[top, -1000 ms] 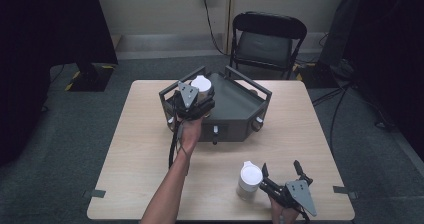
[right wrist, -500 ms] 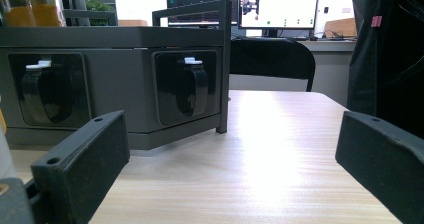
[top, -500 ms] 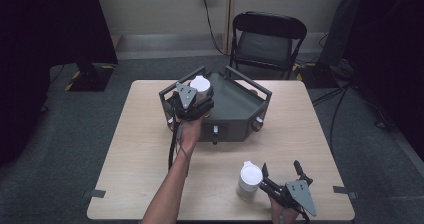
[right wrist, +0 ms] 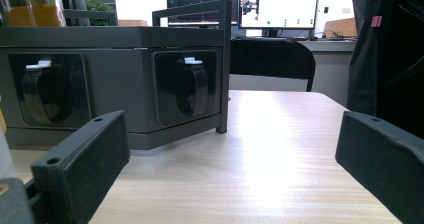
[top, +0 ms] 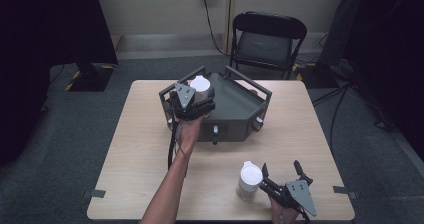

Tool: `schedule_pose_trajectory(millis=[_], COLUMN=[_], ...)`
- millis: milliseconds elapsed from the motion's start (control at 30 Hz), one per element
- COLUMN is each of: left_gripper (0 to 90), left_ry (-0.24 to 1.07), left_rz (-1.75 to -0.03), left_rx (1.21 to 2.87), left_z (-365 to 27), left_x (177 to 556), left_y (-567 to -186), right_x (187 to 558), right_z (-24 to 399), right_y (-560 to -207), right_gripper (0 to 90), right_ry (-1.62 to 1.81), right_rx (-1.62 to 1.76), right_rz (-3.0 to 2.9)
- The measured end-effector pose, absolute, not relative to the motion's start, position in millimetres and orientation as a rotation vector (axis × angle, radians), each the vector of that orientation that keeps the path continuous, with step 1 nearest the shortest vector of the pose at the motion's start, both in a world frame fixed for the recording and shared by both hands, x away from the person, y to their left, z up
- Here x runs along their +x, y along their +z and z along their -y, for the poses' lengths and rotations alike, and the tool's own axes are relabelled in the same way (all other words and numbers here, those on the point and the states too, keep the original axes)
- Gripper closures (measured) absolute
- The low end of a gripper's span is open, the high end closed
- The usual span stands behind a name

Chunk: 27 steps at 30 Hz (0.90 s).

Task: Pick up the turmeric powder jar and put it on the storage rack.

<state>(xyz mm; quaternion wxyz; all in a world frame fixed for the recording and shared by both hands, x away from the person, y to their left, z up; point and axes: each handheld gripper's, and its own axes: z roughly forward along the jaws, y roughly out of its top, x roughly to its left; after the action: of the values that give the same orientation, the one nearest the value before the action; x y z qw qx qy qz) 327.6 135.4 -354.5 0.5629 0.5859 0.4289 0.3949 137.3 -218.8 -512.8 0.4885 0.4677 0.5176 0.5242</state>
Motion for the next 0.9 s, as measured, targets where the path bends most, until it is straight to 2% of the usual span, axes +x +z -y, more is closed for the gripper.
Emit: schedule_pose_trajectory(millis=[200,900], left_gripper=[0.1,0.0], left_ry=[0.959,0.946], left_rz=[-1.01,-0.974], left_rx=[1.361,1.306], left_z=[-134.0,-145.0], left_x=[322.6,292.9], left_y=[-353.4,-361.5], right_x=[137.4,137.3], right_z=[218.7,218.7], right_y=[-512.8,-512.8], right_gripper=[0.0,0.0], right_ry=[1.274,1.274], right_rx=[1.137,1.137], right_rz=[-1.258,-1.258])
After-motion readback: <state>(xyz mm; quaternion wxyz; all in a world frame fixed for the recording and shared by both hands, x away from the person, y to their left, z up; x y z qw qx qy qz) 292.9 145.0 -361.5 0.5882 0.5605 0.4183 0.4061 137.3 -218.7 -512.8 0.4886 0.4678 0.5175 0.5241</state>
